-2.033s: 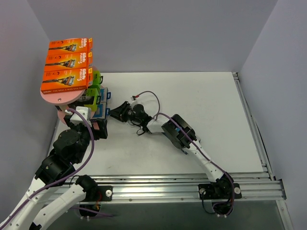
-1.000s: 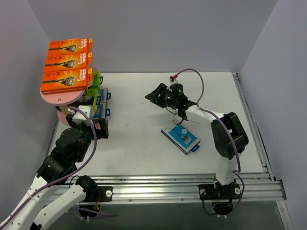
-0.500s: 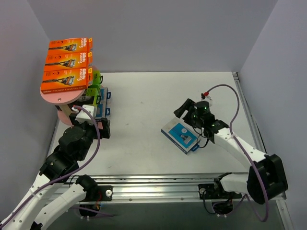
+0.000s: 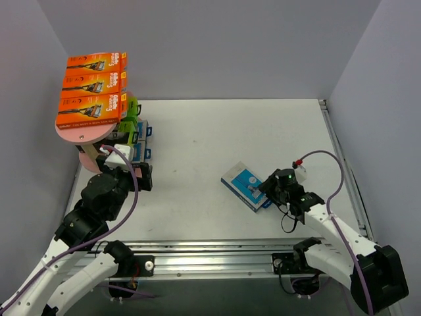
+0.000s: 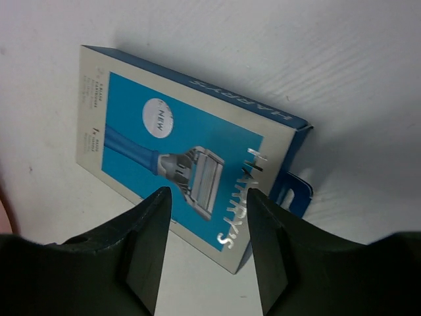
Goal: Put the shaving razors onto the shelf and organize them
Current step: Grab a shaving razor with the right arm
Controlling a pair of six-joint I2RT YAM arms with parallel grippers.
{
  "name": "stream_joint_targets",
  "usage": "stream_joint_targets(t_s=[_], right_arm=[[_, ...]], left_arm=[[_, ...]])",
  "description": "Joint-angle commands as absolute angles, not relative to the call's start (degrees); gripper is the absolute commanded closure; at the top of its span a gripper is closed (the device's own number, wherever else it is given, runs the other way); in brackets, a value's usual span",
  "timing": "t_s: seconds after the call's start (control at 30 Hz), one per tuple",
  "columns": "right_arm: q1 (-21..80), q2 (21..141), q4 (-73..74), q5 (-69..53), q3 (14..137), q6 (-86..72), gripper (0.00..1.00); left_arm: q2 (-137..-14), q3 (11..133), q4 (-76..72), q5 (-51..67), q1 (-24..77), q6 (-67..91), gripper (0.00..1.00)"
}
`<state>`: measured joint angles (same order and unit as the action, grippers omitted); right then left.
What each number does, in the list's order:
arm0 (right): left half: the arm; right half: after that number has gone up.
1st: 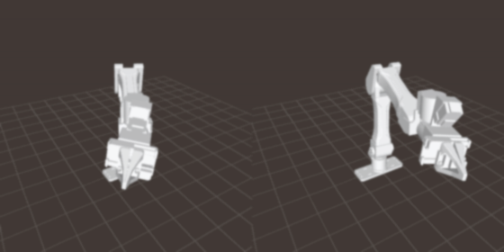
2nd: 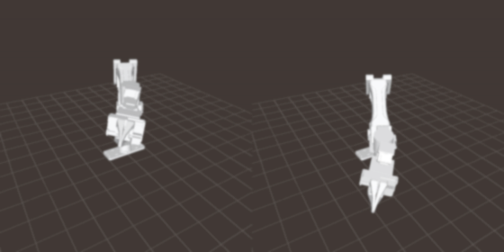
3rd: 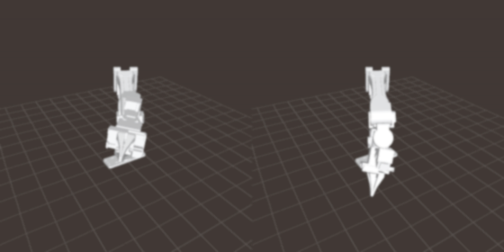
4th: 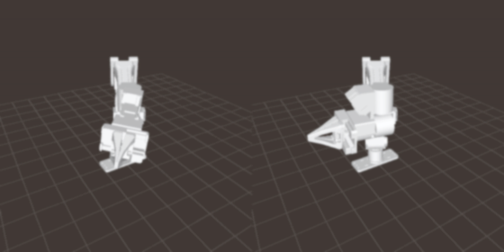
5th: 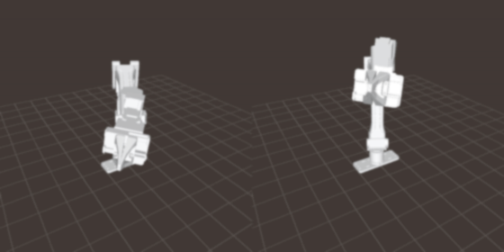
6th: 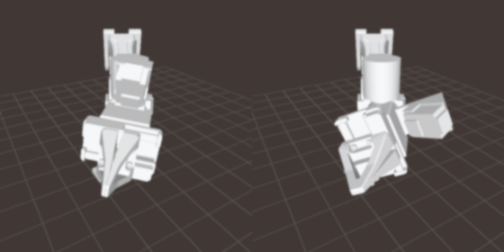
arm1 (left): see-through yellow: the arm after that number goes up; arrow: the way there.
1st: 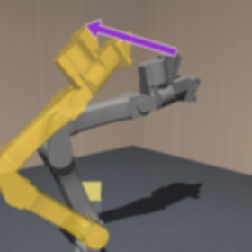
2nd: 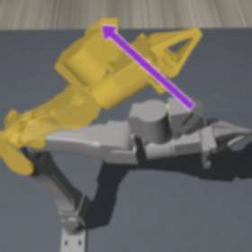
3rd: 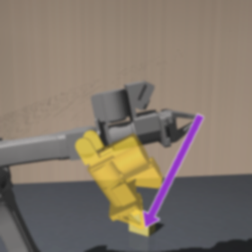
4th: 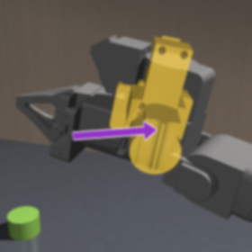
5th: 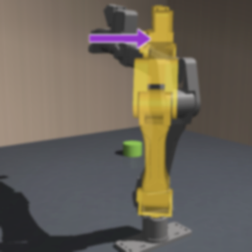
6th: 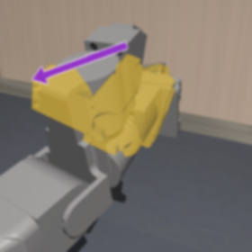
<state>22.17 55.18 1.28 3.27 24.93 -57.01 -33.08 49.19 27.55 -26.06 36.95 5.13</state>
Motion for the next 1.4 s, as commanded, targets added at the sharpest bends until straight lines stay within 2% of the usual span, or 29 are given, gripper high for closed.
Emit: stream_joint_targets(t_s=[0.0, 0.33, 0.63, 0.9, 1.13, 1.37], right_arm=[[22.15, 52.03, 4.65, 6.24, 23.73, -59.77, 0.54], [22.06, 49.48, 9.23, 7.65, 21.8, -60.73, 0.48], [22.15, 58.43, -5.44, 4.13, 18.02, -60.47, 0.49], [23.11, 73.37, -17.47, 0.97, 26.7, -55.11, 0.49], [26.54, 90.58, -21.97, -2.63, 38.39, -50.54, 0.5], [29.27, 99.57, -23.12, -6.24, 50.09, -43.43, 0.5]], left_arm=[[-33.31, 49.66, 24.7, -25.22, 36.65, 5.27, 0.05], [-33.05, 49.75, 24.87, -25.4, 36.65, 5.36, 0.05], [-32.78, 49.75, 24.87, -25.14, 36.56, 5.45, 0.05], [-32.96, 49.66, 24.78, -25.31, 36.56, 5.45, 0.05], [-32.78, 49.57, 24.87, -26.28, 36.56, 5.45, 0.05], [-33.13, 49.66, 24.87, -26.37, 36.56, 5.45, 0.05]])
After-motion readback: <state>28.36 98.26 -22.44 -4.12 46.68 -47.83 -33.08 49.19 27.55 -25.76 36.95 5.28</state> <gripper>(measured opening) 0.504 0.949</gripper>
